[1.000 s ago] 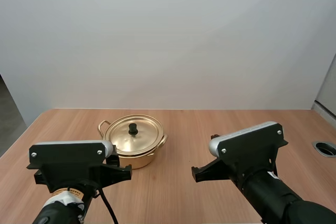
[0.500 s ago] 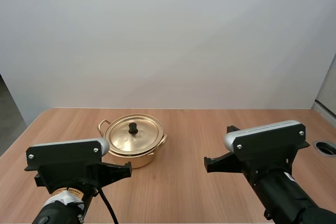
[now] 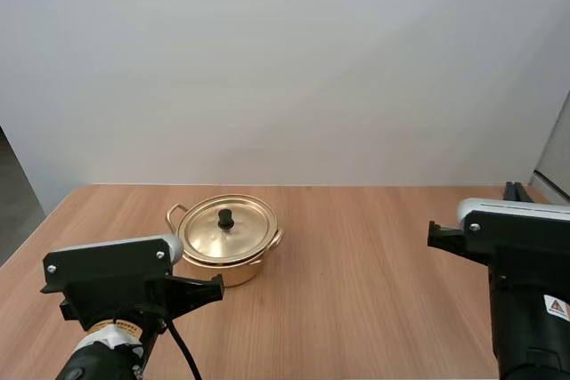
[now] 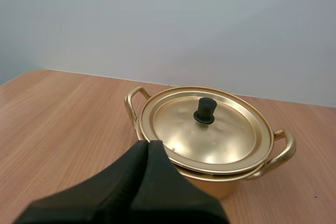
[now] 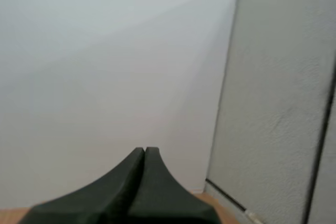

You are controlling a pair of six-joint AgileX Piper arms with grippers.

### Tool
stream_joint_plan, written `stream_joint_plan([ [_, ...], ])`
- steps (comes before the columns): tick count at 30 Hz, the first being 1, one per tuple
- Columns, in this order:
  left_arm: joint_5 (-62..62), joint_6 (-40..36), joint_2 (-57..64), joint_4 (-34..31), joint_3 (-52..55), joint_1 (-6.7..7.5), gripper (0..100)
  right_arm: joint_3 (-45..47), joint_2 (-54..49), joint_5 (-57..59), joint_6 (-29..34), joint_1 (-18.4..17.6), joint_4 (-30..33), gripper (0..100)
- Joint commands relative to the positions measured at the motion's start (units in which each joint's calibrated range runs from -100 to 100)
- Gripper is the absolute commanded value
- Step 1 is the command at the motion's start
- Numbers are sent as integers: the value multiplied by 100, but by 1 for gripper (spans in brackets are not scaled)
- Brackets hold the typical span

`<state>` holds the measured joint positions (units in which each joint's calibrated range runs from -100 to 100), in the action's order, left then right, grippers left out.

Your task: Open the pot, put the car inside, and close it

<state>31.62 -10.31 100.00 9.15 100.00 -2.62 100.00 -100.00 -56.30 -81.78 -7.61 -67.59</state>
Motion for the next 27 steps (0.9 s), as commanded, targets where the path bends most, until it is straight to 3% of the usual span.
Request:
stream_joint_plan([
  [1, 6, 0, 0, -5, 0, 0, 0, 0, 0, 54, 2055, -1, 2551, 0],
  [4, 6, 0, 0, -5, 0, 0, 0, 0, 0, 2604, 2452, -1, 3113, 0],
  [8, 6, 0, 0, -5, 0, 0, 0, 0, 0, 4930, 2650, 82, 3088, 0],
  [11, 6, 0, 0, -5, 0, 0, 0, 0, 0, 5808, 3193, 177, 3132, 0],
  [14, 6, 0, 0, -5, 0, 0, 0, 0, 0, 6693, 3823, 295, 3700, 0],
  [17, 6, 0, 0, -5, 0, 0, 0, 0, 0, 7290, 4786, 491, 4942, 0],
  [22, 6, 0, 0, -5, 0, 0, 0, 0, 0, 7406, 7024, 679, 7073, 0],
  [27, 6, 0, 0, -5, 0, 0, 0, 0, 0, 8116, 7155, 773, 7068, 0],
])
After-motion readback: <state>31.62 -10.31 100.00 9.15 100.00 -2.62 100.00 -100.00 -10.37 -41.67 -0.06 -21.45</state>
